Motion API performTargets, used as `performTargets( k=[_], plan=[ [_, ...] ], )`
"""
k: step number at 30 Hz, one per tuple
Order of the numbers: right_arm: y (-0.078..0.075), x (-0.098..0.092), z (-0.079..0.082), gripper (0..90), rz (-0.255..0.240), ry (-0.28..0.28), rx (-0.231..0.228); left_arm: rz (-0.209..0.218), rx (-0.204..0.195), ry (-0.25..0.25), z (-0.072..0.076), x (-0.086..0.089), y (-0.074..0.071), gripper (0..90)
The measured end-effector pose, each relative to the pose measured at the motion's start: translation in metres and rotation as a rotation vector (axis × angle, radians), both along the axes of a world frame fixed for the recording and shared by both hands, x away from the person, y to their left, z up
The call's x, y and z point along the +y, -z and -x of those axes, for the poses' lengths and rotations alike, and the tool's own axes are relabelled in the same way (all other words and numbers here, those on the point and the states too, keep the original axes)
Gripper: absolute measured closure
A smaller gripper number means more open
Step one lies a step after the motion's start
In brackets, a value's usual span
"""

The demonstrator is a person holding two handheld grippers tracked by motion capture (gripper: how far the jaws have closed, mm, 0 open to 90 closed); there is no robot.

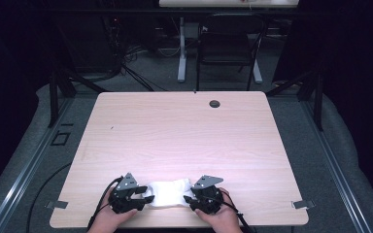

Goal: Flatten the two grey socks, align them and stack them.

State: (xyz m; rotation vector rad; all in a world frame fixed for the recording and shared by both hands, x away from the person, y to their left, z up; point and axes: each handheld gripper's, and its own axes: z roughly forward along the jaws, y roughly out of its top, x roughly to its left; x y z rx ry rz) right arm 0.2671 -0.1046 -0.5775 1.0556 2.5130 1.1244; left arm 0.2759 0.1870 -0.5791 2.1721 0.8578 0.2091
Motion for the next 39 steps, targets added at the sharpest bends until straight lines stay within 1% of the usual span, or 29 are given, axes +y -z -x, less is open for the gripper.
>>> performTargets(
  k=[2, 5, 8, 11, 16, 18, 20, 21, 22, 24, 25, 26, 28, 29, 31, 33, 34, 39],
  plan=[
    [0.001, 0.000, 0.000, 59.1, -0.002, 0.003, -0.002, 0.003, -0.007, -0.004, 0.000, 0.000, 0.001, 52.2],
    [0.001, 0.000, 0.000, 59.4, -0.004, 0.004, -0.005, 0.008, -0.006, -0.010, -0.002, 0.000, 0.001, 52.5],
    [0.001, 0.000, -0.001, 59.6, -0.010, 0.007, -0.008, 0.014, 0.000, -0.014, -0.004, 0.001, 0.001, 53.0],
    [0.001, -0.001, -0.002, 59.7, -0.003, 0.007, -0.002, 0.022, 0.006, -0.026, -0.006, 0.000, 0.001, 53.3],
    [0.001, -0.001, -0.003, 59.9, -0.014, 0.020, -0.003, 0.017, 0.000, -0.032, -0.010, -0.002, 0.001, 53.7],
    [0.001, -0.002, -0.004, 60.1, -0.007, 0.022, -0.002, 0.013, -0.002, -0.031, -0.013, -0.003, 0.001, 54.0],
    [0.002, -0.003, -0.007, 60.5, -0.020, 0.029, -0.005, 0.020, -0.006, -0.040, -0.015, -0.004, 0.001, 54.1],
    [0.001, -0.004, -0.008, 60.6, -0.018, 0.033, 0.003, 0.013, -0.007, -0.034, -0.017, -0.004, 0.001, 54.2],
    [0.002, -0.005, -0.009, 60.8, -0.024, 0.035, 0.001, 0.019, -0.004, -0.038, -0.018, -0.004, 0.001, 54.4],
    [0.002, -0.006, -0.011, 60.9, -0.030, 0.044, 0.005, 0.015, -0.008, -0.038, -0.021, -0.005, 0.001, 54.5],
    [0.002, -0.006, -0.012, 60.9, -0.037, 0.048, 0.004, 0.022, -0.005, -0.045, -0.021, -0.005, 0.002, 54.6],
    [0.002, -0.006, -0.013, 60.9, -0.031, 0.051, 0.006, 0.022, -0.007, -0.044, -0.023, -0.005, 0.002, 54.6],
    [0.002, -0.007, -0.015, 61.0, -0.034, 0.058, 0.008, 0.023, -0.010, -0.044, -0.025, -0.005, 0.002, 54.7],
    [0.003, -0.006, -0.016, 61.0, -0.042, 0.063, 0.002, 0.027, -0.011, -0.048, -0.026, -0.005, 0.002, 54.7],
    [0.002, -0.007, -0.018, 60.9, -0.037, 0.068, 0.006, 0.034, -0.008, -0.052, -0.028, -0.005, 0.003, 54.8],
    [0.002, -0.007, -0.020, 61.0, -0.035, 0.069, 0.009, 0.038, -0.010, -0.053, -0.029, -0.004, 0.003, 54.8],
    [0.003, -0.007, -0.021, 61.0, -0.044, 0.073, 0.003, 0.038, -0.011, -0.054, -0.030, -0.004, 0.003, 54.8],
    [0.003, -0.006, -0.021, 60.9, -0.038, 0.078, -0.005, 0.045, -0.014, -0.059, -0.030, -0.004, 0.004, 54.7]
  ],
)
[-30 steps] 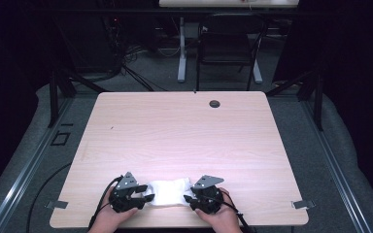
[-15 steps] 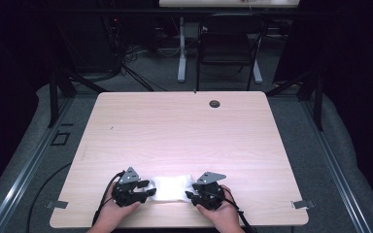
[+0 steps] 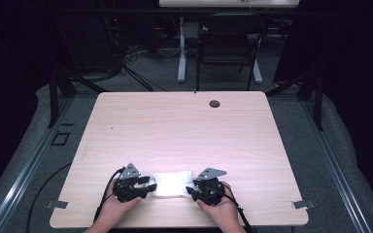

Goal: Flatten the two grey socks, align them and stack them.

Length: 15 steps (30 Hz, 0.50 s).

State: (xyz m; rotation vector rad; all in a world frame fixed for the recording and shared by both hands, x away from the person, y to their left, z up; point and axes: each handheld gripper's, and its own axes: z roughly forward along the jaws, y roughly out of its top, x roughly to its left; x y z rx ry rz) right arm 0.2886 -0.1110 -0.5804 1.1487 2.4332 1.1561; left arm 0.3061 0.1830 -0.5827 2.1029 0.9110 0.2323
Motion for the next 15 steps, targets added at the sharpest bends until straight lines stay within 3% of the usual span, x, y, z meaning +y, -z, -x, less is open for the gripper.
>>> performTargets(
  k=[6, 9, 15],
  plan=[
    [0.000, 0.001, 0.001, 60.2, 0.008, -0.004, -0.005, 0.013, 0.008, -0.007, 0.000, 0.000, 0.000, 52.7],
    [-0.002, 0.002, 0.002, 59.5, 0.011, -0.009, -0.012, 0.042, 0.022, -0.014, 0.001, 0.002, -0.006, 52.4],
    [-0.011, 0.004, 0.008, 56.9, -0.004, -0.026, -0.047, 0.093, -0.002, -0.029, 0.004, 0.008, -0.018, 49.2]
  ],
)
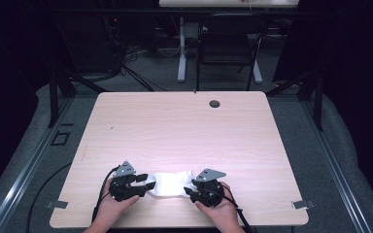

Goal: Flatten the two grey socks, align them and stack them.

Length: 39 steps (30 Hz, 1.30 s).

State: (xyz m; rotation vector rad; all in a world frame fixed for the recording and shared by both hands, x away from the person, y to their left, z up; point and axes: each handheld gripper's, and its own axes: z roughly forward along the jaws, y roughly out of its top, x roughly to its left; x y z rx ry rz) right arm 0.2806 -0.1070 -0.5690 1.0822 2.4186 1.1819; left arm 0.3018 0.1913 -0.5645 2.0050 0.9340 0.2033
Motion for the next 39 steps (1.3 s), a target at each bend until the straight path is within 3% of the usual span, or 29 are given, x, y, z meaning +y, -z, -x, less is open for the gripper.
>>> performTargets(
  k=[6, 15, 24, 34, 39],
  plan=[
    [-0.011, -0.007, 0.005, 52.9, -0.001, -0.001, -0.045, -0.008, -0.029, -0.021, 0.004, 0.009, -0.007, 47.4],
    [-0.023, -0.025, 0.010, 49.9, -0.017, 0.034, -0.047, -0.037, -0.022, -0.078, 0.009, 0.028, -0.011, 45.7],
    [-0.028, -0.042, 0.013, 49.1, -0.002, 0.064, -0.037, -0.074, -0.026, -0.099, 0.011, 0.046, -0.013, 44.2],
    [-0.019, -0.061, 0.014, 49.0, 0.033, 0.121, -0.034, -0.065, -0.009, -0.135, 0.006, 0.058, -0.004, 43.9],
    [-0.011, -0.071, 0.009, 49.1, 0.008, 0.171, -0.016, -0.066, -0.012, -0.148, 0.004, 0.061, 0.000, 43.9]
  ],
)
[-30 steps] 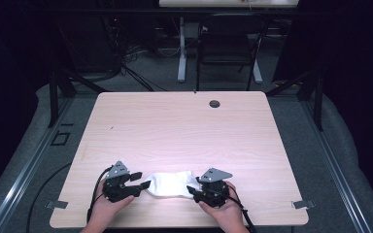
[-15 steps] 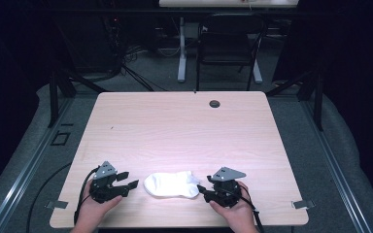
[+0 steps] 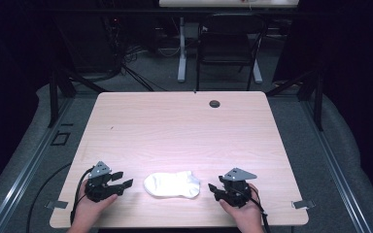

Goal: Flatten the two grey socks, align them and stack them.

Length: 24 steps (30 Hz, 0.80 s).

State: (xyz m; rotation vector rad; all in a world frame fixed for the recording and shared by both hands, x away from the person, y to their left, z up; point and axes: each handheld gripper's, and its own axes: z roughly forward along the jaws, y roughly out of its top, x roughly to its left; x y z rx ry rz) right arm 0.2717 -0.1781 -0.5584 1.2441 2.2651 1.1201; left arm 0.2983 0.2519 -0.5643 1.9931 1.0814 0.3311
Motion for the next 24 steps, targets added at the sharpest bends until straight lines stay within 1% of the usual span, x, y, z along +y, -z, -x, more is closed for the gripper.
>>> performTargets(
  k=[2, 3, 5, 7, 8, 9, 12, 18, 20, 24],
  plan=[
    [0.003, -0.001, -0.001, 49.1, -0.014, 0.011, 0.004, -0.002, -0.001, -0.009, -0.001, -0.001, 0.001, 43.9],
    [0.004, -0.001, -0.002, 49.2, -0.022, 0.016, 0.000, 0.005, -0.005, -0.007, -0.001, -0.002, 0.002, 43.9],
    [0.006, -0.001, -0.003, 49.3, -0.015, 0.014, 0.004, -0.005, -0.014, -0.004, -0.003, -0.004, 0.002, 43.9],
    [0.009, 0.001, -0.004, 49.3, -0.020, 0.012, 0.004, -0.007, -0.011, 0.000, -0.004, -0.007, 0.004, 44.0],
    [0.009, 0.001, -0.005, 49.3, -0.013, 0.008, 0.005, -0.011, -0.015, 0.003, -0.004, -0.007, 0.004, 44.1],
    [0.010, 0.003, -0.005, 49.3, -0.016, 0.010, 0.000, -0.014, -0.012, 0.003, -0.004, -0.009, 0.005, 44.1],
    [0.012, 0.004, -0.007, 49.3, 0.009, 0.001, 0.002, -0.025, -0.007, 0.000, -0.005, -0.011, 0.007, 44.1],
    [0.015, 0.005, -0.010, 49.2, 0.006, 0.006, 0.014, -0.040, 0.000, -0.007, -0.007, -0.011, 0.009, 44.1],
    [0.015, 0.005, -0.011, 49.2, 0.004, 0.004, 0.021, -0.038, -0.003, -0.015, -0.007, -0.010, 0.008, 44.1],
    [0.015, 0.005, -0.011, 49.2, 0.009, 0.003, 0.023, -0.034, 0.005, -0.024, -0.008, -0.009, 0.008, 44.0]
  ],
)
